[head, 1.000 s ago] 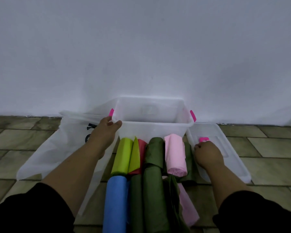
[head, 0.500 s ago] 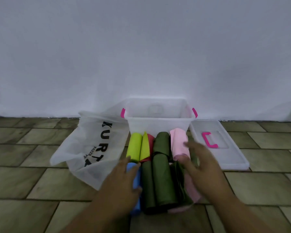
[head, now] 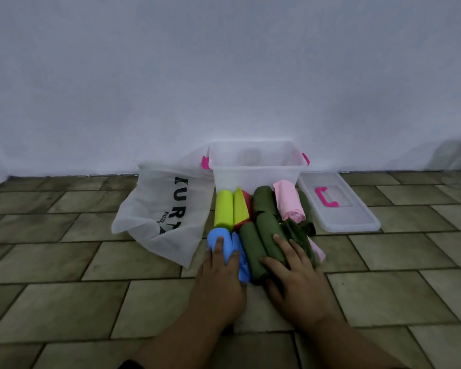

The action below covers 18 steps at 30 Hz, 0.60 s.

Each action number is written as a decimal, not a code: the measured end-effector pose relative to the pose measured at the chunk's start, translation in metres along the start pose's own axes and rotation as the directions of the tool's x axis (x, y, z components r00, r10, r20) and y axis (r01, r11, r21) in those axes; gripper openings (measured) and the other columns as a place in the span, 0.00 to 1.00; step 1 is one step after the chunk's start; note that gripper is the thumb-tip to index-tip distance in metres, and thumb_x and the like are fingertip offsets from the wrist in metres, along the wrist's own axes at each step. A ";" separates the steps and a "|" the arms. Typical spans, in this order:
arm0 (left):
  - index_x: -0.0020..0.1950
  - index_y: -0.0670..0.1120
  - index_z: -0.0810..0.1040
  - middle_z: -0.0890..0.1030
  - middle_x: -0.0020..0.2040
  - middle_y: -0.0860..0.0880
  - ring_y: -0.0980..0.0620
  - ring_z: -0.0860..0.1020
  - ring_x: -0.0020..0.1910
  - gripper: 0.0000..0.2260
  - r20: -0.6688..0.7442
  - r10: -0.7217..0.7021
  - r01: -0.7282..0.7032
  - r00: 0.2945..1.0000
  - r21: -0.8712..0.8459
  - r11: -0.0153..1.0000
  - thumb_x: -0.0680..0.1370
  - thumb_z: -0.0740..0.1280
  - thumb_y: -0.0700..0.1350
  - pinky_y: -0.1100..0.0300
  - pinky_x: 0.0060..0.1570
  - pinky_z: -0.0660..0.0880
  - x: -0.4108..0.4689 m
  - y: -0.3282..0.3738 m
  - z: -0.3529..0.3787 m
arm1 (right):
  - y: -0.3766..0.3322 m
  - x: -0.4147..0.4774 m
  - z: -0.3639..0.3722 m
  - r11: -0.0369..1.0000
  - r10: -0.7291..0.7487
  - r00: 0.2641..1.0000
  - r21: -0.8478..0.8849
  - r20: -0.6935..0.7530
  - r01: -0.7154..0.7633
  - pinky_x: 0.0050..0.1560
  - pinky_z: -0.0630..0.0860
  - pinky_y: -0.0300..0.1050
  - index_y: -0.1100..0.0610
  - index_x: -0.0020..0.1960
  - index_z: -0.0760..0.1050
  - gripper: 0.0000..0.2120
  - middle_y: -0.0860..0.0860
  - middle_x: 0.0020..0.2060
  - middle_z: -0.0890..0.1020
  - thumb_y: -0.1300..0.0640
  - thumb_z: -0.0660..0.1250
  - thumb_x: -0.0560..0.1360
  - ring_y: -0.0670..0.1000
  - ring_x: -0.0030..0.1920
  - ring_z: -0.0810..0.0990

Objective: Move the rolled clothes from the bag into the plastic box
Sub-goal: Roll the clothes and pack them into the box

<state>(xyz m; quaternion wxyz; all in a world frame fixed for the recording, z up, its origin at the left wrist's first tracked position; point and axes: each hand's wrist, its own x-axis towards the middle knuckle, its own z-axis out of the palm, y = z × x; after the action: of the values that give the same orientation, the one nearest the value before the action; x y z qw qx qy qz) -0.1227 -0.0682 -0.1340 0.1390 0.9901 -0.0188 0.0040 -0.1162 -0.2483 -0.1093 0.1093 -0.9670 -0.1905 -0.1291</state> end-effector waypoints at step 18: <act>0.68 0.57 0.65 0.61 0.70 0.43 0.42 0.54 0.73 0.27 0.217 0.314 -0.379 0.924 0.423 0.823 0.71 0.68 0.52 0.34 0.68 0.42 0.023 -0.008 -0.061 | 0.012 0.011 -0.007 0.974 -0.130 0.979 -0.163 0.157 0.156 0.68 0.42 0.72 0.41 0.56 0.76 0.12 0.43 0.73 0.64 0.47 0.62 0.74 0.57 0.76 0.53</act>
<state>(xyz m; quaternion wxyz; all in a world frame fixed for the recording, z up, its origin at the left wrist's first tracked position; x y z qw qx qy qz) -0.0995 -0.0440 -0.0772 -0.1028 0.9724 -0.2066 -0.0348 -0.1034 -0.2567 -0.1016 0.0006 -0.9634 -0.2551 -0.0821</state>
